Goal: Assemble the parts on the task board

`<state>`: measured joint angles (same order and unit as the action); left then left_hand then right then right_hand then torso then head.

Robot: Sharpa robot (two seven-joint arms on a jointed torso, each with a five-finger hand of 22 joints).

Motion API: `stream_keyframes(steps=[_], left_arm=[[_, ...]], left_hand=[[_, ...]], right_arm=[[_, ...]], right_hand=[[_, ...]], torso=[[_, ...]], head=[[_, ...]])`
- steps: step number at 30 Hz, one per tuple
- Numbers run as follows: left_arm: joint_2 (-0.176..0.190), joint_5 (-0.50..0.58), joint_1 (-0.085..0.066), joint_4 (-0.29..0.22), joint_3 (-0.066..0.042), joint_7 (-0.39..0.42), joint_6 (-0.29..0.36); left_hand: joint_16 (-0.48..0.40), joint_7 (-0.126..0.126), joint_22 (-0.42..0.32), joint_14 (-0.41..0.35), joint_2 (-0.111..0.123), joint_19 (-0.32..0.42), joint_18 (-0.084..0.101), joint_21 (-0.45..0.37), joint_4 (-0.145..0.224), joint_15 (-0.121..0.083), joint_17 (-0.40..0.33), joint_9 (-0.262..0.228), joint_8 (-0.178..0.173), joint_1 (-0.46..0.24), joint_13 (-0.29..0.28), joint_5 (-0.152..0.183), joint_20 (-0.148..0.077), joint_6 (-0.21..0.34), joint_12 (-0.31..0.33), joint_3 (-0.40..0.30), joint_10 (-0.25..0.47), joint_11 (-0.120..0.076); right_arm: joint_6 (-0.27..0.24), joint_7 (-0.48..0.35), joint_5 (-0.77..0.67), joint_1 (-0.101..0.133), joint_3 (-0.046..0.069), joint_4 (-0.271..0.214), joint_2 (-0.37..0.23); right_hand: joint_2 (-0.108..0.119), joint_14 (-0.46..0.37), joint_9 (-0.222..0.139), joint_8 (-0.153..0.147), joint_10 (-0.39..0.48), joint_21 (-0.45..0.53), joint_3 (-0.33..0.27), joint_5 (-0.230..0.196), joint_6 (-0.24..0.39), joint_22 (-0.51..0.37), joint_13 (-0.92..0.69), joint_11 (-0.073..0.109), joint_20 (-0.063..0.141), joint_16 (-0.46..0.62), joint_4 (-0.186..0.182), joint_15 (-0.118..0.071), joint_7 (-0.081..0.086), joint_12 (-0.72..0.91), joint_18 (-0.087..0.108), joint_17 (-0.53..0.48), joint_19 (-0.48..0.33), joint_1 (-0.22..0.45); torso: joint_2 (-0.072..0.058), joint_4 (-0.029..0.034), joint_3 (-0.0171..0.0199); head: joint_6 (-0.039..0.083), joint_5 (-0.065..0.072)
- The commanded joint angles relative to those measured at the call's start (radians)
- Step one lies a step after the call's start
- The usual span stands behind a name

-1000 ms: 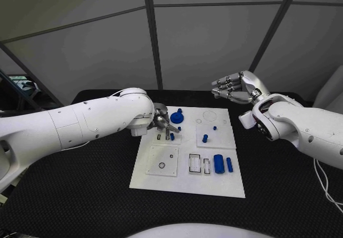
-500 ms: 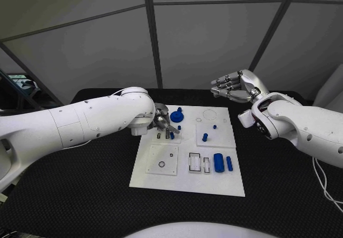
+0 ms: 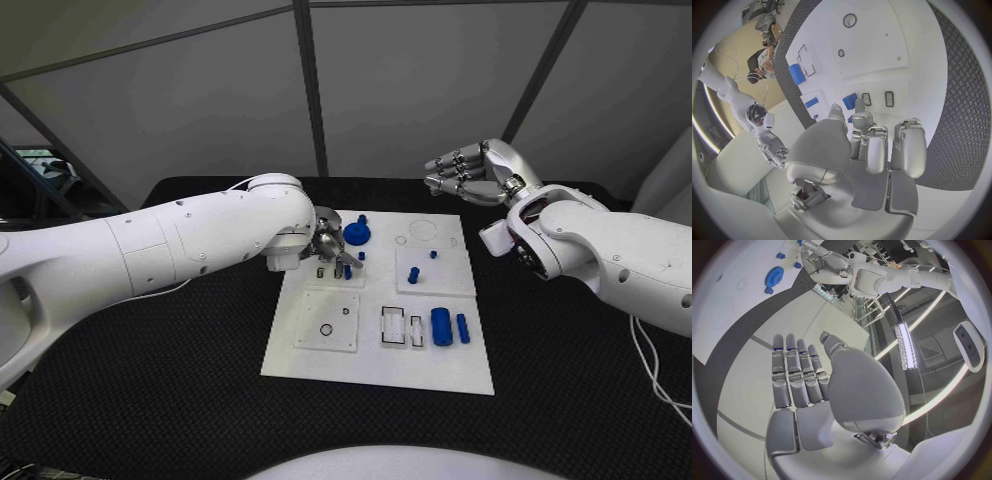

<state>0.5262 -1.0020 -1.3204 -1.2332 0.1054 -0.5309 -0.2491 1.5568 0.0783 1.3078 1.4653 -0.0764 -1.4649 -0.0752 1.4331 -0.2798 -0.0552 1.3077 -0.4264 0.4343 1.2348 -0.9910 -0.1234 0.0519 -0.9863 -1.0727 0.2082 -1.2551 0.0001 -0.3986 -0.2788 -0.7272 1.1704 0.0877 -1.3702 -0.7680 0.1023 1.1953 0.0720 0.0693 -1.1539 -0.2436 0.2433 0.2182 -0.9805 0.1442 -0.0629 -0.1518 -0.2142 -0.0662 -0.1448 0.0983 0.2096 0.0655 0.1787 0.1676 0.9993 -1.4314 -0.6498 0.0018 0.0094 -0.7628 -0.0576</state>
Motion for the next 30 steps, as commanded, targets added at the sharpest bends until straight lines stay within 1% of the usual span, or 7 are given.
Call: stream_keyframes(steps=[1, 15, 23, 30], left_arm=[[-0.001, -0.006, -0.001, -0.001, 0.0, -0.008, -0.018], [-0.004, 0.002, -0.001, -0.002, 0.0, -0.008, -0.029], [-0.007, 0.007, -0.001, 0.001, 0.0, -0.008, -0.03], [-0.01, 0.012, -0.001, 0.003, 0.0, -0.008, -0.038]], left_hand=[[0.005, -0.004, 0.046, 0.102, -0.002, -0.03, 0.032, 0.004, 0.004, -0.006, 0.254, -0.003, 0.006, 0.01, -0.001, -0.006, -0.007, 0.002, -0.004, -0.001, -0.006, 0.001], [0.007, -0.006, 0.051, 0.103, -0.008, -0.031, 0.033, 0.006, 0.016, -0.007, 0.255, -0.029, 0.021, 0.038, -0.004, -0.009, -0.008, 0.013, -0.006, -0.006, -0.006, 0.0], [0.007, -0.007, 0.053, 0.103, -0.03, -0.03, 0.033, 0.006, 0.036, -0.008, 0.255, -0.053, 0.031, 0.078, -0.004, -0.011, -0.009, 0.025, -0.005, -0.032, -0.005, -0.002], [0.008, -0.009, 0.057, 0.103, -0.037, -0.03, 0.033, 0.008, 0.05, -0.01, 0.257, -0.064, 0.035, 0.101, -0.004, -0.012, -0.01, 0.032, -0.004, -0.05, -0.004, -0.003]], right_arm=[[0.01, -0.001, 0.003, 0.002, 0.001, 0.0, 0.001], [0.013, 0.0, 0.003, 0.002, 0.001, 0.004, 0.006], [0.015, 0.0, 0.003, 0.002, 0.001, 0.005, 0.007], [0.017, 0.0, 0.003, 0.002, 0.001, 0.006, 0.009]], right_hand=[[0.002, 0.001, -0.001, -0.006, 0.006, 0.001, -0.006, 0.006, 0.001, -0.001, 0.001, 0.001, 0.003, 0.004, 0.001, 0.005, 0.007, -0.003, 0.004, -0.001, 0.007, 0.008], [0.0, 0.001, -0.001, -0.006, 0.006, 0.003, -0.006, 0.006, 0.001, -0.002, 0.001, 0.0, 0.003, 0.004, 0.001, 0.005, 0.008, -0.002, 0.004, -0.002, 0.008, 0.009], [0.0, 0.001, -0.001, -0.006, 0.006, 0.003, -0.006, 0.006, 0.001, -0.002, 0.001, 0.0, 0.003, 0.004, 0.001, 0.005, 0.008, -0.002, 0.004, -0.002, 0.008, 0.009], [-0.002, 0.001, -0.001, -0.006, 0.006, 0.005, -0.006, 0.007, 0.002, -0.004, 0.001, 0.0, 0.002, 0.004, 0.001, 0.005, 0.008, -0.002, 0.004, -0.003, 0.009, 0.009]], torso=[[0.0, 0.001, 0.0], [-0.001, 0.0004, -0.0003], [-0.002, 0.0005, 0.0003], [-0.001, -0.0001, 0.0003]], head=[[-0.002, 0.001], [-0.004, -0.001], [-0.006, -0.002], [-0.008, -0.002]])
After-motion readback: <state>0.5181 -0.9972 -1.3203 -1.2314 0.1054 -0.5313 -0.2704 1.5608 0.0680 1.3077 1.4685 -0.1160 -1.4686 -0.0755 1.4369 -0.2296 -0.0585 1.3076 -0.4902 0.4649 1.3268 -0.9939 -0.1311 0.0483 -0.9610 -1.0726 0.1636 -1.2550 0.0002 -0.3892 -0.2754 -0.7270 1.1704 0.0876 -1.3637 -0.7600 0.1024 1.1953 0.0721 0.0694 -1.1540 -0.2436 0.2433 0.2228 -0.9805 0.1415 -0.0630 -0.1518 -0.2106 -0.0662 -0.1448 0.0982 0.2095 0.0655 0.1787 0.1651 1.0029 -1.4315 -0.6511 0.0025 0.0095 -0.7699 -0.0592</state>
